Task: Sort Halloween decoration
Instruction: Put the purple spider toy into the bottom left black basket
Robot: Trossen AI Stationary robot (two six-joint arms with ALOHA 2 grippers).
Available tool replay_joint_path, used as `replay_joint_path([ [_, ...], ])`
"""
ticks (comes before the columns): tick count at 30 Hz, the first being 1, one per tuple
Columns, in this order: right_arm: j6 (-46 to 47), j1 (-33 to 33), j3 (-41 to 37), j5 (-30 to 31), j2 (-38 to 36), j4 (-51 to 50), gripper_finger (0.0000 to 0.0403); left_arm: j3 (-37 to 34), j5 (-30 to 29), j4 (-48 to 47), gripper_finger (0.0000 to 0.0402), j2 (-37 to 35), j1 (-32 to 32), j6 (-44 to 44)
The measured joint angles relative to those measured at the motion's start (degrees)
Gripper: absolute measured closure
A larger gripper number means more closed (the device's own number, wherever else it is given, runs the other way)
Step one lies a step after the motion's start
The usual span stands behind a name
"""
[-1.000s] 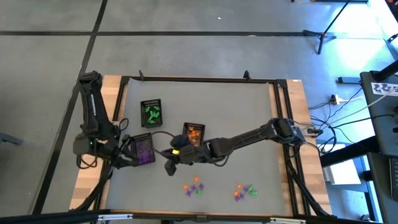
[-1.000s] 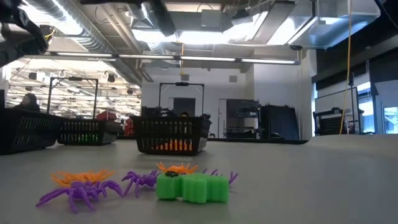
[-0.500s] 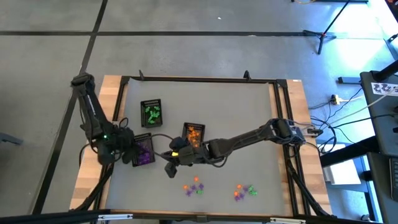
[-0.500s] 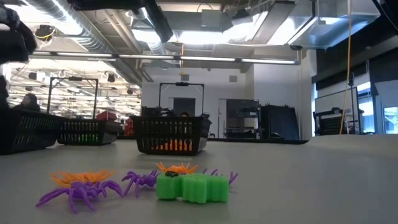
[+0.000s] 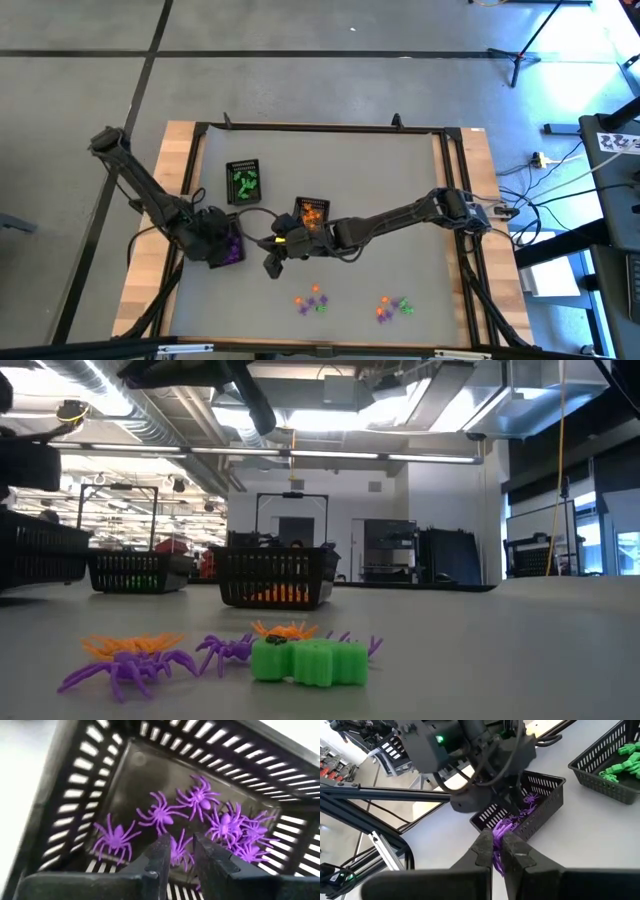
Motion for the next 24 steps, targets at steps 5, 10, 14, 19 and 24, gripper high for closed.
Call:
replay_joint_path([
  [5, -0.02, 0.07, 0.00, -0.25, 0.00, 0.00, 0.0386, 0.00, 1.71, 4.50, 0.0325, 4.66, 5.28, 6.74],
  [10, -0.02, 0.13, 0.00, -0.28, 0.00, -0.13, 0.0386, 0.02, 1.84, 12.51, 0.0325, 8.62, 9.55, 15.25],
  [14, -0.02, 0.13, 0.00, -0.45, 0.00, -0.13, 0.0386, 0.02, 1.69, 19.63, 0.0325, 11.39, 12.28, 21.52],
  [19, -0.04, 0.13, 0.00, -1.76, 0.00, -0.25, 0.0386, 0.02, 1.82, 26.35, 0.0325, 14.91, 14.46, 26.88],
  [24, -0.02, 0.13, -0.02, -1.76, 0.00, -0.53, 0.0386, 0.57, 3.86, 27.31, 0.0325, 15.83, 15.77, 28.70],
])
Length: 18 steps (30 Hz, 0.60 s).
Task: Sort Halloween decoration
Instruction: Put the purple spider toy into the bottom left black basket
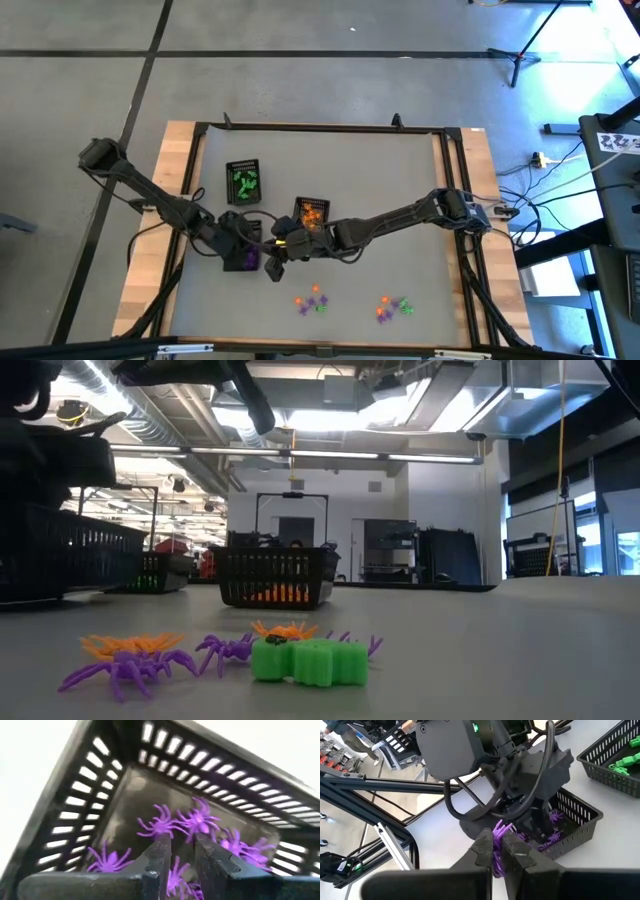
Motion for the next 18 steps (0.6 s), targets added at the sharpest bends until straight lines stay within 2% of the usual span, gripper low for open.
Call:
replay_joint_path([
  [6, -0.01, 0.00, 0.00, 0.00, 0.00, -0.10, 0.0386, 4.82, 1.09, -3.13, 0.0325, -0.83, 0.18, 3.29],
  [11, 0.07, 0.00, -0.02, 0.00, 0.00, -0.05, 0.0386, 12.20, 1.55, -10.29, 0.0325, -0.83, -0.98, 6.19],
  [14, 0.09, 0.00, -0.02, 0.00, 0.00, -0.05, 0.0386, 17.83, -2.36, -17.13, 0.0325, -0.86, -4.46, 6.55],
  [18, 0.11, 0.04, -0.02, 0.00, 0.00, -0.01, 0.0386, 23.80, -12.88, -26.76, 0.0324, -2.56, -11.68, 4.25],
])
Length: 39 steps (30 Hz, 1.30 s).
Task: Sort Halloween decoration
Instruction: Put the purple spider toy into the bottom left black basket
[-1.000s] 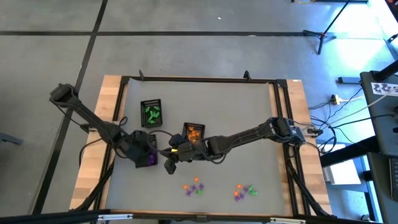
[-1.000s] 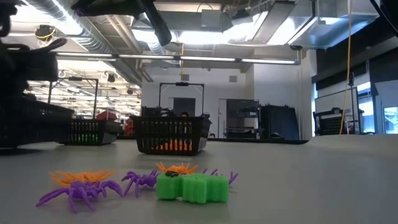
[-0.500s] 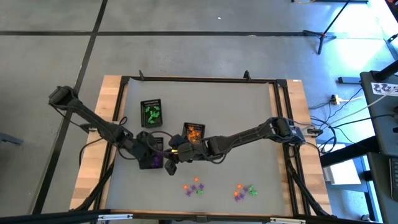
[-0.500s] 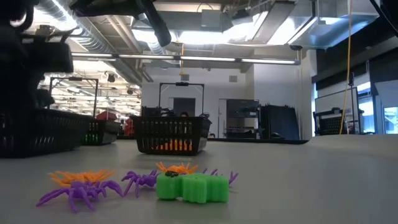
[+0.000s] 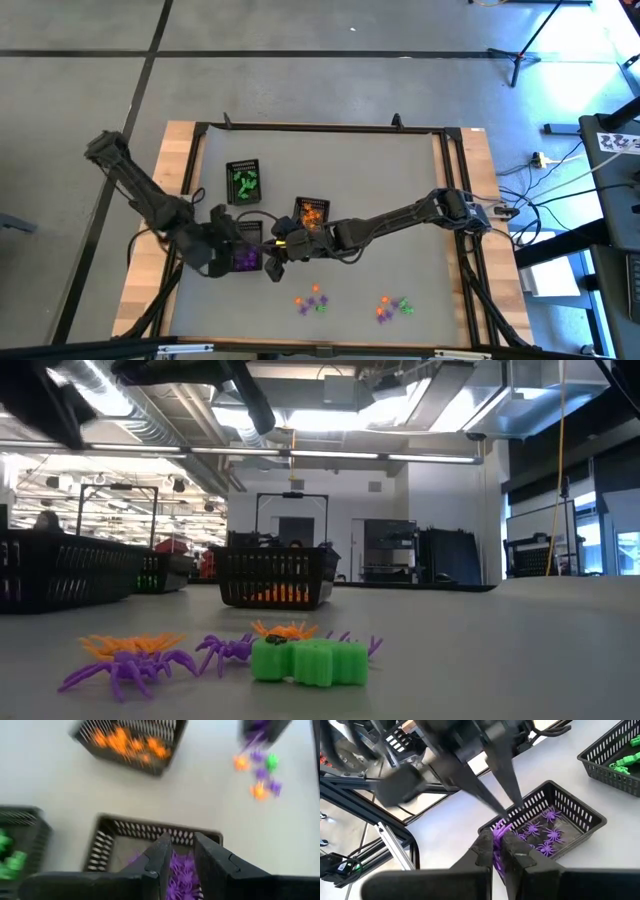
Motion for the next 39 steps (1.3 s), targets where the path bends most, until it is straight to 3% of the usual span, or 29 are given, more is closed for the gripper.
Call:
replay_joint_path([
  [5, 0.09, 0.00, 0.00, 2.19, 0.10, 0.49, 0.0386, 1.22, -13.30, -1.52, 0.0324, -4.35, -10.41, -3.66],
  [10, -0.07, -0.46, -0.03, 5.73, 2.12, 3.40, 0.0386, -0.17, -26.57, 4.92, 0.0324, -6.58, -21.48, -2.86],
  [17, 0.09, -2.09, -0.04, -1.69, 6.80, 13.06, 0.0386, -2.97, -41.60, 16.16, 0.0324, -6.81, -34.55, 3.85],
  [23, -1.57, -2.69, -0.07, -4.95, 8.66, 14.97, 0.0369, -6.65, -43.88, 21.86, 0.0324, -6.79, -38.00, 3.18],
  [33, -1.08, -2.69, -0.04, -6.70, 8.66, 16.28, 0.0214, -8.46, -44.93, 23.80, 0.0324, -6.77, -37.95, 1.19],
  [36, 0.07, -2.71, -0.04, -11.75, 8.05, 14.69, 0.0195, -8.46, -44.71, 24.62, 0.0324, -6.79, -37.95, 1.18],
  [39, 2.11, -2.62, -0.04, -16.34, 4.88, 6.45, 0.0195, -8.46, -43.78, 24.64, 0.0324, -6.77, -37.95, 1.16],
])
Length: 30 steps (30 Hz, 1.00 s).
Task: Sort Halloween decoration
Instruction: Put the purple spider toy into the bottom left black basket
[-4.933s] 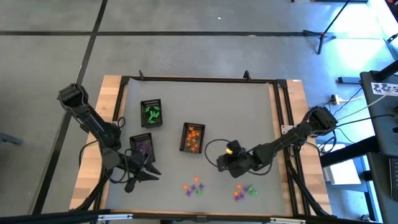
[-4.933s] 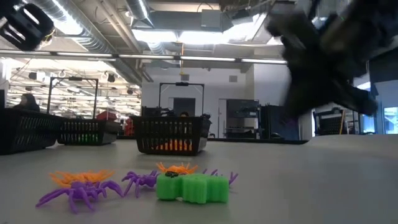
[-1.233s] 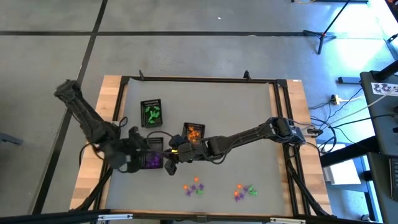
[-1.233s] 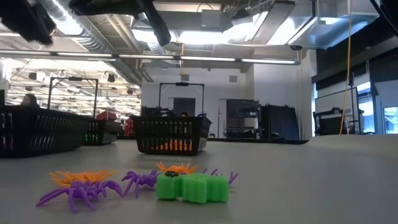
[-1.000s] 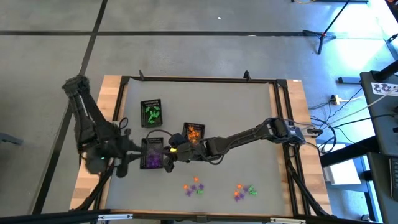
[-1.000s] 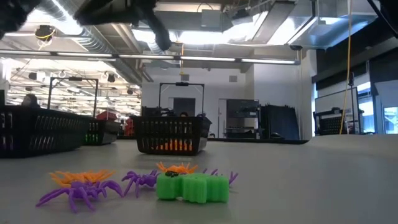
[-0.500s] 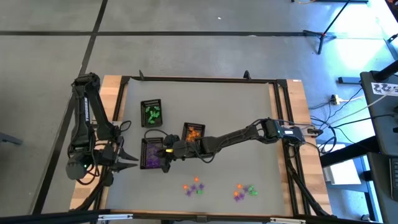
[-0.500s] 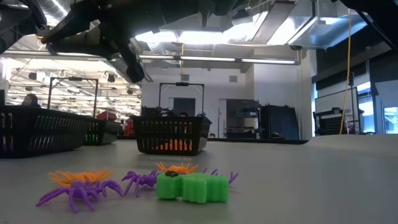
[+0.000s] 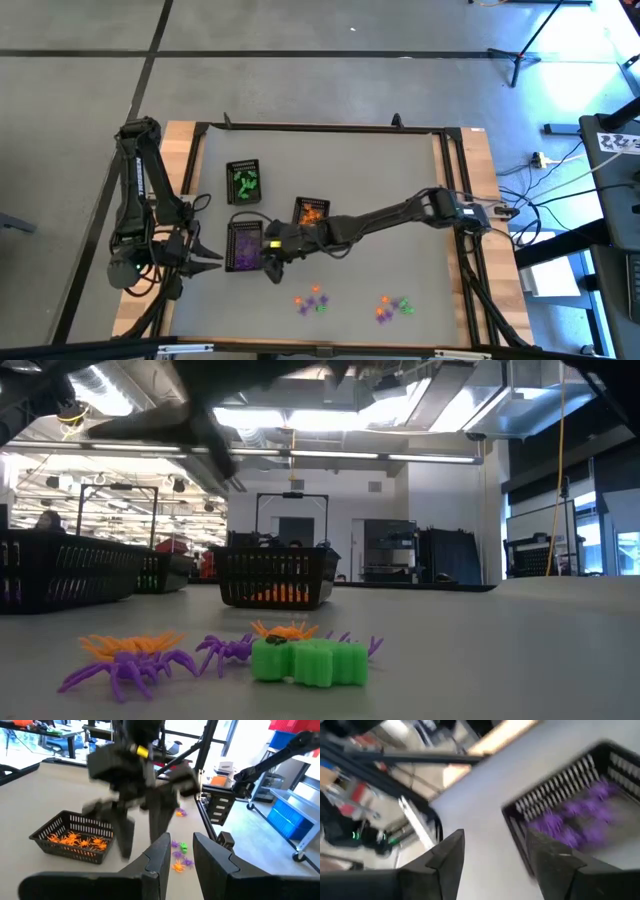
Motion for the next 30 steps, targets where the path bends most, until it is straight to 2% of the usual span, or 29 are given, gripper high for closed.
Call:
replay_joint_path([
  [2, 0.14, 0.99, 0.08, 0.47, -3.16, -8.33, 0.0202, -0.02, -0.01, -0.01, 0.0324, 0.03, 0.02, -0.83],
  [7, 2.78, 5.76, 0.11, 9.05, -11.11, -31.54, 0.0224, -3.01, 0.72, 0.26, 0.0325, 1.32, 2.35, -10.63],
  [11, 9.73, 12.00, 0.13, 18.68, -16.85, -45.90, 0.0234, -6.87, 2.72, 1.12, 0.0325, 2.33, 5.02, -17.94],
  [14, 18.83, 16.85, 0.15, 23.42, -18.60, -56.56, 0.0236, -8.78, 5.28, 6.90, 0.0325, 2.93, 7.39, -17.57],
  [17, 29.51, 21.09, 0.07, 21.79, -18.76, -66.61, 0.0237, -9.07, 8.55, 16.59, 0.0325, 4.33, 9.63, -8.07],
  [20, 37.79, 24.72, 0.07, 18.23, -18.78, -73.26, 0.0237, -9.07, 15.42, 30.86, 0.0325, 6.42, 11.86, 7.08],
  [23, 41.74, 27.99, 0.06, 15.98, -18.49, -75.00, 0.0237, -9.07, 25.44, 44.93, 0.0325, 9.38, 14.10, 22.47],
  [26, 44.98, 31.19, 0.02, 15.49, -18.25, -74.90, 0.0237, -9.07, 33.77, 54.93, 0.0325, 12.27, 15.51, 33.12],
  [30, 50.99, 34.90, 0.02, 15.91, -17.77, -75.11, 0.0237, -9.07, 35.38, 61.50, 0.0325, 14.83, 16.28, 39.47],
])
